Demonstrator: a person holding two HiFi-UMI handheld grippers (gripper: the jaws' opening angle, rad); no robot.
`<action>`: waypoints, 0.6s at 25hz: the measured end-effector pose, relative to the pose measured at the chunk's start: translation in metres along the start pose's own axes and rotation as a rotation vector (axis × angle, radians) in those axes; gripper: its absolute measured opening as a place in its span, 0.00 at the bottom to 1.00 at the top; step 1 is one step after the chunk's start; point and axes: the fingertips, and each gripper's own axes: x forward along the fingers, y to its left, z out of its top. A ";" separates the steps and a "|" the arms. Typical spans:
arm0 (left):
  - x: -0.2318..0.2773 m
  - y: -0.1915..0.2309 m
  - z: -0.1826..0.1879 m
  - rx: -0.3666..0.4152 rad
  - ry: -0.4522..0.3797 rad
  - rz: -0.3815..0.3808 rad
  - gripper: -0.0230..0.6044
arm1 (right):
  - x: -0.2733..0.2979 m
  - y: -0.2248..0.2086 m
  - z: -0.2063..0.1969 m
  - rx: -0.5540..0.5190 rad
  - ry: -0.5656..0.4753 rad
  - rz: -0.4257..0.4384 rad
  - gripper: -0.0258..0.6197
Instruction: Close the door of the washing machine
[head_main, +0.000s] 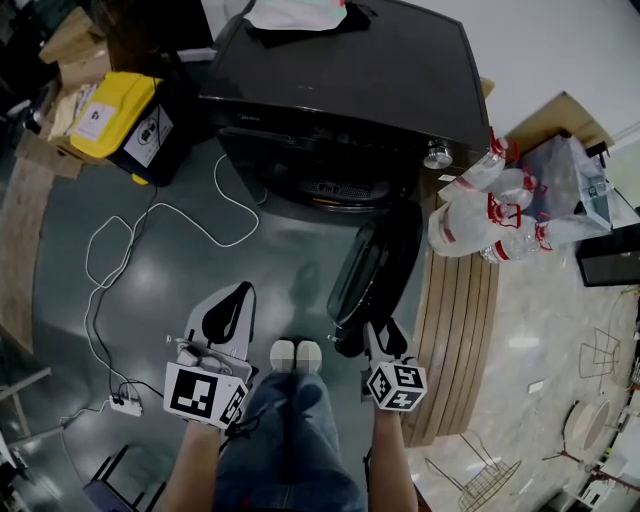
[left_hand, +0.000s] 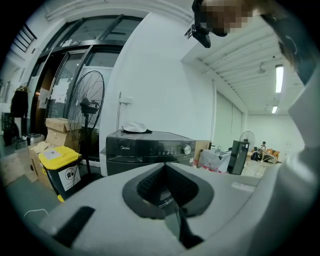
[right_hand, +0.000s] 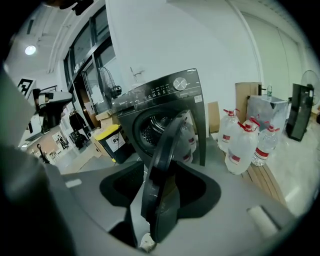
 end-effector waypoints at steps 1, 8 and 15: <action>0.001 0.002 0.001 -0.002 0.000 0.002 0.05 | 0.001 -0.001 0.000 0.005 0.004 -0.004 0.35; 0.005 0.016 0.007 -0.010 -0.002 0.024 0.05 | 0.008 0.008 0.002 0.011 0.040 -0.005 0.30; 0.012 0.035 0.011 -0.022 0.000 0.053 0.05 | 0.031 0.038 0.007 0.076 0.080 0.033 0.30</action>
